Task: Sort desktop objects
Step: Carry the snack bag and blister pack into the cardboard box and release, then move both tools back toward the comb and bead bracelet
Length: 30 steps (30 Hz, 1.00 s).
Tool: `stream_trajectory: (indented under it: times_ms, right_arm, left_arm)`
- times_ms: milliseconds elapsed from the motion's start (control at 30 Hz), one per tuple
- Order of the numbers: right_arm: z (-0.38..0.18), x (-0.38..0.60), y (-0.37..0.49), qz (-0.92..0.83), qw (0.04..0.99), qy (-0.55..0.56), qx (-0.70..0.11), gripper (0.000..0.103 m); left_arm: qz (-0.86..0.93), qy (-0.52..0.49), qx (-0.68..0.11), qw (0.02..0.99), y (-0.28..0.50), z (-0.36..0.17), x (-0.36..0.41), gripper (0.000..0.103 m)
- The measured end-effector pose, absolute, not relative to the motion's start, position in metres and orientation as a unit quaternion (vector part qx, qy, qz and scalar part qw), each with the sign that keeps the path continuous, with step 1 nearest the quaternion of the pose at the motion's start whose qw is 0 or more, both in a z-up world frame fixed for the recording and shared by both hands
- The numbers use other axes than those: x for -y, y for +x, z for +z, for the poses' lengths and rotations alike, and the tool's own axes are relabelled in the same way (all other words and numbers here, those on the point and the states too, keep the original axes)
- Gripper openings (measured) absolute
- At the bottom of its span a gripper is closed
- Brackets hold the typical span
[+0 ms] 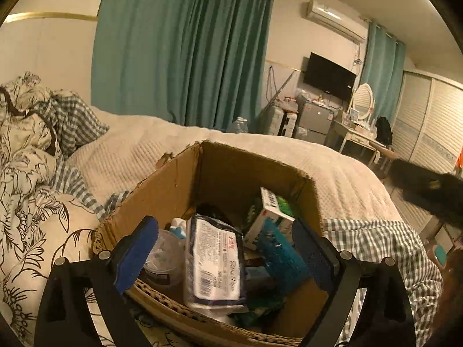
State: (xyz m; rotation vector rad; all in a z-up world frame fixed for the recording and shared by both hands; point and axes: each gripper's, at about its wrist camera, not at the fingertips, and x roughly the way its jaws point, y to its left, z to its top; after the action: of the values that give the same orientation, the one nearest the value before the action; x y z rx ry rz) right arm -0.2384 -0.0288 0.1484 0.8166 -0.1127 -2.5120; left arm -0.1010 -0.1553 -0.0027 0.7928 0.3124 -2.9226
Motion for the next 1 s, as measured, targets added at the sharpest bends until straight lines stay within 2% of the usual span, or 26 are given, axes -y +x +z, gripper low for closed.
stream_trajectory:
  times_ms: [200,267,433,600,833,867,900,933,1000]
  right_arm:
    - [0.176,-0.060,-0.203,-0.933,0.201,0.294,0.057,0.090]
    - [0.177,-0.093,-0.183,-0.941,0.171,0.289,0.045,0.090]
    - [0.169,-0.174,-0.145,-0.953,0.098,0.287,0.018,0.092]
    - [0.129,-0.226,-0.135,-0.950,0.056,0.306,0.021,0.093]
    - [0.062,-0.234,-0.144,-0.938,0.088,0.332,0.053,0.092]
    - [0.053,-0.234,-0.143,-0.935,0.093,0.337,0.057,0.092]
    - [0.043,-0.233,-0.144,-0.932,0.100,0.345,0.056,0.092]
    - [0.036,-0.230,-0.145,-0.928,0.104,0.352,0.056,0.092]
    - [0.030,-0.231,-0.147,-0.925,0.113,0.357,0.065,0.092]
  left_arm:
    - [-0.961,0.264,-0.080,-0.009,-0.082,0.007,0.101,0.097]
    - [-0.956,0.276,-0.073,-0.062,-0.074,0.006,0.074,0.102]
    - [-0.940,0.314,-0.032,-0.125,-0.054,-0.017,0.021,0.102]
    - [-0.917,0.374,-0.035,-0.135,-0.048,-0.058,-0.015,0.102]
    - [-0.866,0.474,0.043,-0.152,-0.061,-0.139,-0.065,0.102]
    - [-0.858,0.488,0.046,-0.156,-0.066,-0.149,-0.070,0.099]
    - [-0.850,0.501,0.048,-0.157,-0.071,-0.156,-0.073,0.081]
    - [-0.840,0.518,0.043,-0.157,-0.078,-0.164,-0.075,0.047]
    - [-0.825,0.541,0.047,-0.156,-0.086,-0.175,-0.079,0.043]
